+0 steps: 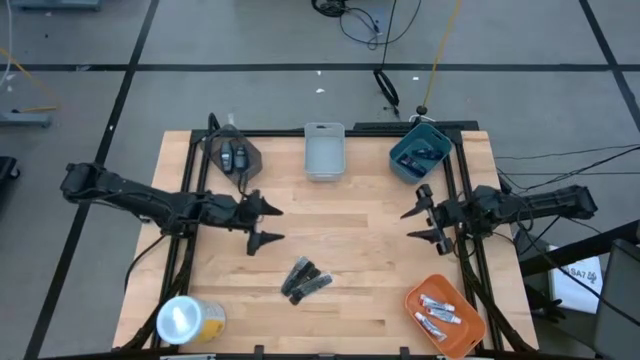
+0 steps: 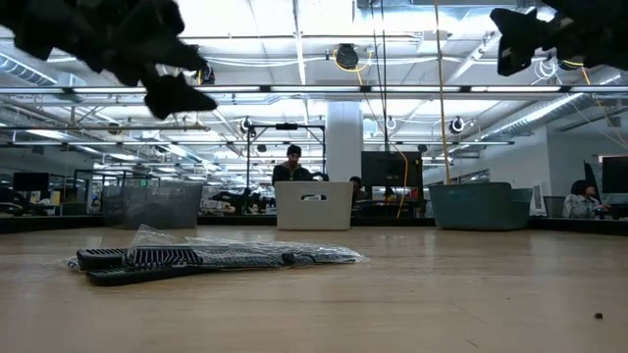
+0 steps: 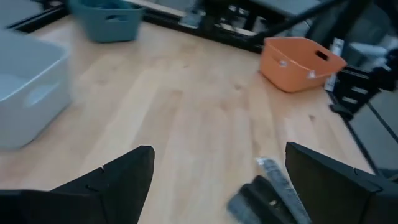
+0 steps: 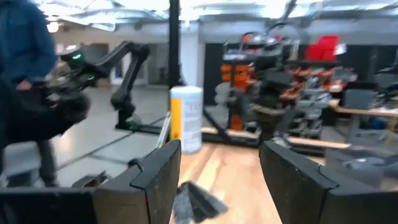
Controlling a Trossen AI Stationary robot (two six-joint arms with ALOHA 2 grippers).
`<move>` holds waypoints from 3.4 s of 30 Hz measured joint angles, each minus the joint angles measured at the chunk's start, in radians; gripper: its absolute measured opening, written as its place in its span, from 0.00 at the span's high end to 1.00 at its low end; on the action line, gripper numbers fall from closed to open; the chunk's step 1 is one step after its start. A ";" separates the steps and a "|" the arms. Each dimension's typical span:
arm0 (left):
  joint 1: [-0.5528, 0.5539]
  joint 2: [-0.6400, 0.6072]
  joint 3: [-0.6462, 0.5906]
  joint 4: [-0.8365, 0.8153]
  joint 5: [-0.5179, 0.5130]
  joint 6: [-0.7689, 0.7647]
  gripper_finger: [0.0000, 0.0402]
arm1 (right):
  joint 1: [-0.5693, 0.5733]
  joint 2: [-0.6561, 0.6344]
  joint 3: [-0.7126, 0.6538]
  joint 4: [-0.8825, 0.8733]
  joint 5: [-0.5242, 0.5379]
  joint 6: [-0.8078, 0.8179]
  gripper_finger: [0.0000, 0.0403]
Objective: Pick & Place Travel size toiletries
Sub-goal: Put the black comb into the gray bin
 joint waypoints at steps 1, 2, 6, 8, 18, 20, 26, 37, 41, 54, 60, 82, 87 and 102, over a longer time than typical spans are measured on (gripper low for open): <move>-0.013 0.027 0.027 -0.007 0.000 0.008 0.13 | 0.000 -0.029 -0.002 -0.030 0.025 -0.009 0.48; -0.026 0.054 0.058 -0.022 0.000 0.017 0.14 | 0.000 -0.055 -0.002 -0.064 0.047 -0.018 0.48; -0.083 0.167 0.189 -0.133 -0.035 0.027 0.16 | 0.000 -0.129 -0.004 -0.195 0.122 -0.027 0.48; -0.105 0.228 0.258 -0.190 -0.046 0.028 0.16 | 0.000 -0.153 -0.004 -0.225 0.121 -0.022 0.48; -0.221 0.517 0.523 -0.371 -0.014 -0.081 0.16 | 0.000 -0.167 -0.004 -0.240 0.115 -0.020 0.48; -0.242 0.578 0.577 -0.424 -0.005 -0.125 0.16 | 0.000 -0.167 -0.004 -0.243 0.115 -0.021 0.48; -0.276 0.759 0.725 -0.537 0.002 -0.209 0.16 | 0.000 -0.167 -0.004 -0.255 0.129 -0.044 0.48; -0.273 1.015 0.917 -0.635 -0.001 -0.290 0.16 | 0.000 -0.167 -0.004 -0.255 0.193 -0.058 0.48; -0.274 1.074 0.973 -0.725 -0.008 -0.309 0.16 | 0.000 -0.167 -0.004 -0.255 0.193 -0.055 0.48; -0.270 1.112 0.990 -0.840 -0.069 -0.346 0.16 | 0.000 -0.167 -0.004 -0.241 0.195 -0.047 0.48; -0.270 1.113 0.990 -0.859 -0.070 -0.364 0.19 | 0.000 -0.167 -0.004 -0.236 0.196 -0.048 0.48; -0.236 1.114 0.989 -0.827 -0.034 -0.359 0.78 | 0.000 -0.167 -0.004 -0.236 0.196 -0.047 0.48; -0.234 1.122 1.047 -0.890 -0.027 -0.335 0.76 | 0.000 -0.167 -0.003 -0.236 0.197 -0.047 0.48; -0.235 1.119 1.207 -0.980 -0.030 -0.198 0.99 | 0.000 -0.167 -0.003 -0.236 0.197 -0.046 0.48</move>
